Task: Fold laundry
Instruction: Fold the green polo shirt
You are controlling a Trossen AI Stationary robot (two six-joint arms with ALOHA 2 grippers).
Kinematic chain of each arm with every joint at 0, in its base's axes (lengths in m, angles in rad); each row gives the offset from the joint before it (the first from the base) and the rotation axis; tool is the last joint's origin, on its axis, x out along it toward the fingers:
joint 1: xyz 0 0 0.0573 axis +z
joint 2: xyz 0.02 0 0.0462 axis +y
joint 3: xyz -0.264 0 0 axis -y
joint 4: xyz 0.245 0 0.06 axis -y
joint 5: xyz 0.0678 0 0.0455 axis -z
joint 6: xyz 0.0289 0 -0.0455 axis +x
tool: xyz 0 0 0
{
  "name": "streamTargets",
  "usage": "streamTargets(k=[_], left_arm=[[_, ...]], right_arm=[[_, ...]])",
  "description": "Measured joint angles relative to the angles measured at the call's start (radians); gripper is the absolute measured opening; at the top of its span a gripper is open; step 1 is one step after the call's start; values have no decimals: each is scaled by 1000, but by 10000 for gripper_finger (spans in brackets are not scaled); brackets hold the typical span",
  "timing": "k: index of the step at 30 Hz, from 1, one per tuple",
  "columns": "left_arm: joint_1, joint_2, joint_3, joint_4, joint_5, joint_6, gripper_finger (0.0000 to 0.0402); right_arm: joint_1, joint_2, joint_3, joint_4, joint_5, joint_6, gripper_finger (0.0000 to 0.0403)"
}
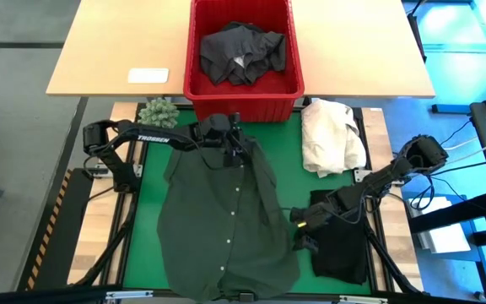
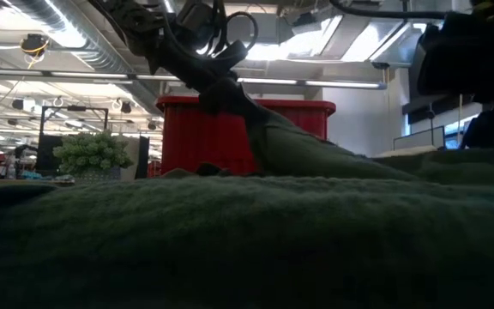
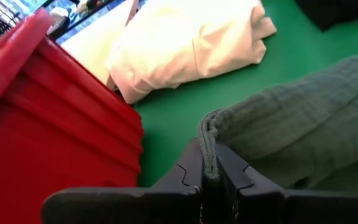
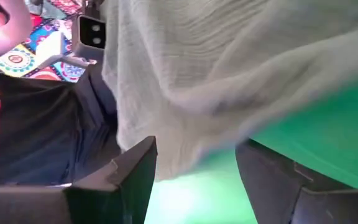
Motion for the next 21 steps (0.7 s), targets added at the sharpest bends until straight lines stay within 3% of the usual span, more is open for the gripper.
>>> streamTargets(k=[10,21], left_arm=[[0,0,0,0,0,0,2],[0,1,0,2,0,-1,4]], right_arm=[[8,30,0,-45,80,110,221],[8,140,1,43,53,155,221]])
